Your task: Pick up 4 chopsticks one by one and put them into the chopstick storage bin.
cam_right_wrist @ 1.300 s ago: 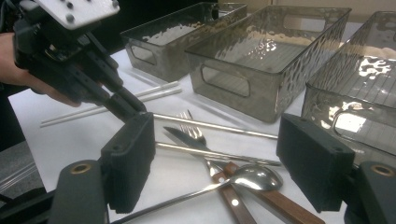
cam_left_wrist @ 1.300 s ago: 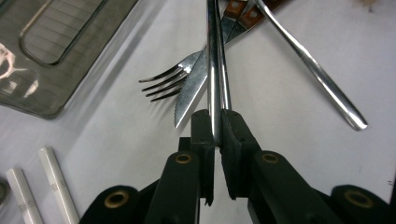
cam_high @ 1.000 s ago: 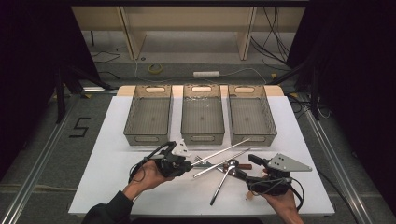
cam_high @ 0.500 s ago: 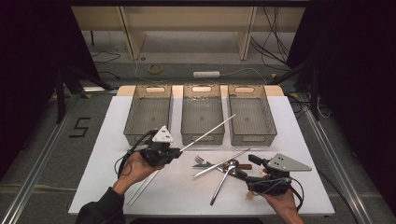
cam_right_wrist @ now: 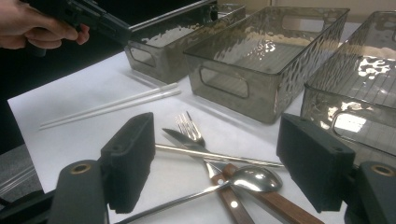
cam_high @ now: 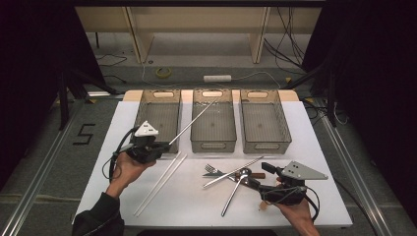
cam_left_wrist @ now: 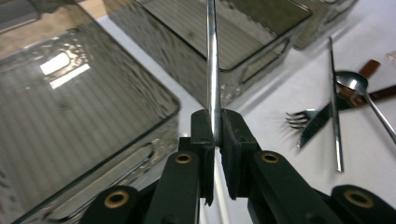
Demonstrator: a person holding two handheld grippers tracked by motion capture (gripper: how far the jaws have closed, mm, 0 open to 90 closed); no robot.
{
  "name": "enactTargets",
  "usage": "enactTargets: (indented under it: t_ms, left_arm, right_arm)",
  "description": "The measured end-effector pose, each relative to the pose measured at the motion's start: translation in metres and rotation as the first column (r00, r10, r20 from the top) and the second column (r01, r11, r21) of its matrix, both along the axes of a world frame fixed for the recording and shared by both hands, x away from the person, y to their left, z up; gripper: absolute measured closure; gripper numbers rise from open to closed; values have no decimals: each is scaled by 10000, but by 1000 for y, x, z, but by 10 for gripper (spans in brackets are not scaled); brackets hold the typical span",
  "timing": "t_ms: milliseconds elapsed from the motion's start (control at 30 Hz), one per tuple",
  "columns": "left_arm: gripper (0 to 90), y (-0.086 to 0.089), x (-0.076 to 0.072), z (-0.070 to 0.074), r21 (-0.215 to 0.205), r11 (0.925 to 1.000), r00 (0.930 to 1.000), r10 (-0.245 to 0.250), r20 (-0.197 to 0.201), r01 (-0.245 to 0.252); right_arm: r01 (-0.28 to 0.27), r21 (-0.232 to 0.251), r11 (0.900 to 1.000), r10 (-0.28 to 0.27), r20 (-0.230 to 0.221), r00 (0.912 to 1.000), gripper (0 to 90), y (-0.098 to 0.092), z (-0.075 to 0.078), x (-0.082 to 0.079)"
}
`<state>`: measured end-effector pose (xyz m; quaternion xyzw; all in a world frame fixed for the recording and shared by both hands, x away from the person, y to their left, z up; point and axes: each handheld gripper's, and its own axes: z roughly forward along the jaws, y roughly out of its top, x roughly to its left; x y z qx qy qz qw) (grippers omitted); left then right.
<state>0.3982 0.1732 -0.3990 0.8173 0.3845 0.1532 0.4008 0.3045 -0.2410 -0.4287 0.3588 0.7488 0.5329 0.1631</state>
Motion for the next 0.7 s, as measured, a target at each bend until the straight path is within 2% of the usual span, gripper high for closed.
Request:
enactTargets:
  t_ms: [200,333,500,600,700]
  left_arm:
    - [838,14,5,3,-64,9980,9979,632,157,-631]
    - [838,24,11,3,-167,9941,9941,1074,153,-1072]
    - [838,36,18,2,-189,9859,9860,1664,145,-1661]
    - [837,44,24,1,-347,9785,9790,2036,93,-2032]
    - [837,47,27,1,-396,9754,9761,2172,55,-2168]
  right_arm:
    - [17,-44,10000,-17,-5,10000,291,0,0,0]
    - [9,-55,10000,-9,-14,10000,291,0,0,0]
    - [-10,-69,10000,10,-26,10000,291,1,0,0]
    - [9,-69,10000,-10,-48,10000,291,1,0,0]
    - [20,-70,10000,-20,-50,10000,291,0,0,0]
